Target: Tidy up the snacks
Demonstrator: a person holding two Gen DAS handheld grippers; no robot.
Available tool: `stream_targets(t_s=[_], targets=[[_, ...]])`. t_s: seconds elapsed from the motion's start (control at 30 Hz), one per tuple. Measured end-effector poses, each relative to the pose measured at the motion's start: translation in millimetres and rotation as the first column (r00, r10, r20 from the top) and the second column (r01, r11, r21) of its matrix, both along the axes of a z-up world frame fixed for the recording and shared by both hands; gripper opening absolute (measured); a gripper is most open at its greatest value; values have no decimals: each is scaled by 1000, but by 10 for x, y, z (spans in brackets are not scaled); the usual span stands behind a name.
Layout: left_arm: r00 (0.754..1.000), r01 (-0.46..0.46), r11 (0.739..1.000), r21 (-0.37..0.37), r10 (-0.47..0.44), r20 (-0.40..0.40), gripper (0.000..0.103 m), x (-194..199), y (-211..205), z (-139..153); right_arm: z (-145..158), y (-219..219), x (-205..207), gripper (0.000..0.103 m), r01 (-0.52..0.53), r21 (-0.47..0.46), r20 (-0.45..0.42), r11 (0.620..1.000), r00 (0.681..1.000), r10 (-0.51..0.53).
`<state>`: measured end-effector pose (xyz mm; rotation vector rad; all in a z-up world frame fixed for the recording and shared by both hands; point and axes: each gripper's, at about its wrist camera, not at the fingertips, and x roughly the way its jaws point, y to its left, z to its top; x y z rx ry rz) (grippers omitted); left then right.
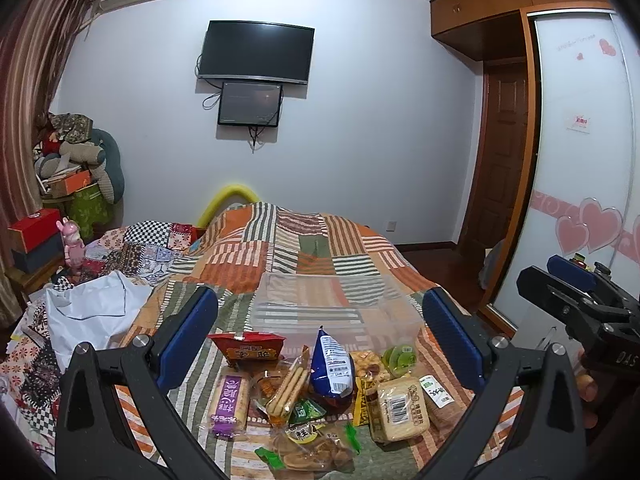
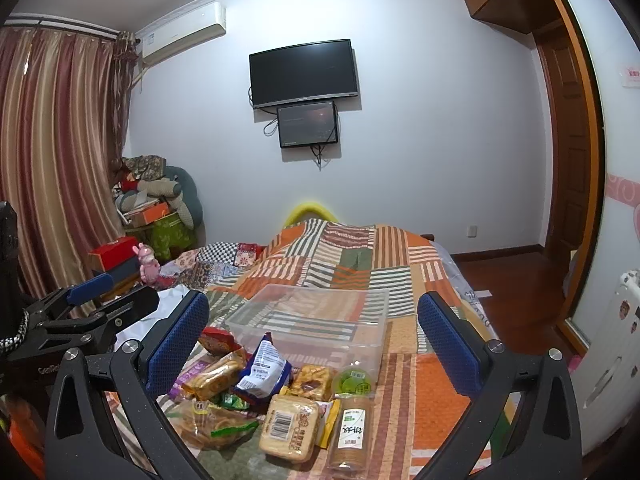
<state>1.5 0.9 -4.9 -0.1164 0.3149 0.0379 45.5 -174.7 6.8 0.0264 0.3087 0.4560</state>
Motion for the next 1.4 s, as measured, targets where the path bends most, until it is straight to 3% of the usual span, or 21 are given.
stream_targets(t_s=[1.4], targets=[[1000,14,999,-38,-15,-13,103,19,27,-24,-15,-1,1,103,-8,13,-9,1000,1000,8]])
